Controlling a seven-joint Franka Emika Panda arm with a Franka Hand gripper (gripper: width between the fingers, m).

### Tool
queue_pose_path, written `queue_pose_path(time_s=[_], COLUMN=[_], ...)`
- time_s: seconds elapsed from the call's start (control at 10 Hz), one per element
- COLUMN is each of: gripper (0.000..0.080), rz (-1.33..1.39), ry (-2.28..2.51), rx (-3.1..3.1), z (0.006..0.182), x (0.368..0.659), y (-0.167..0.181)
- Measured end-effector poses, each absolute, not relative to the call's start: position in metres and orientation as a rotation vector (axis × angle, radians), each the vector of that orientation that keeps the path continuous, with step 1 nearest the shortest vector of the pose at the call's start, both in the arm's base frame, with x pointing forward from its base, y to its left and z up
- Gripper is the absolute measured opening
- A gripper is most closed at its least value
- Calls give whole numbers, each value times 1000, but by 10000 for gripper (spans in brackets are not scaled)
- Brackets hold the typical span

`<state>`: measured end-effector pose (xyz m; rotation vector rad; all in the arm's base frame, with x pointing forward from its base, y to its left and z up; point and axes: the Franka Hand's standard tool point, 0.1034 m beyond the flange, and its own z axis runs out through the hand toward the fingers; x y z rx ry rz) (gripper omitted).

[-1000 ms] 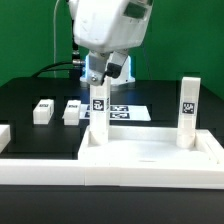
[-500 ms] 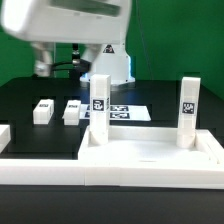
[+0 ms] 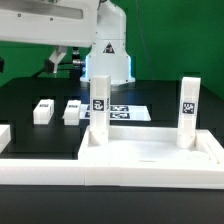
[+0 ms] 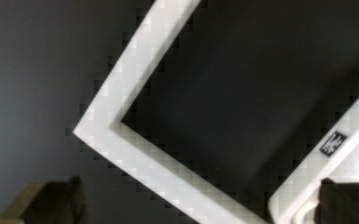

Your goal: Assemble desk

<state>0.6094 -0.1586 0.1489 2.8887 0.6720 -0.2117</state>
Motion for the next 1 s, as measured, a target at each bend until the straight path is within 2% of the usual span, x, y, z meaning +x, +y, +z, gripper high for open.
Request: queue_pose_path(time_s=[0.2,0.5,0.7,1.0], gripper=[649,649,649,649], rz=[-191,-196,-297,-277], ry=[472,13,-362,-617], rx=[2935,3050,3118,3058], z=[147,122,120,120], x=[608,563,543,546], y=[-159,-201,-205,-204])
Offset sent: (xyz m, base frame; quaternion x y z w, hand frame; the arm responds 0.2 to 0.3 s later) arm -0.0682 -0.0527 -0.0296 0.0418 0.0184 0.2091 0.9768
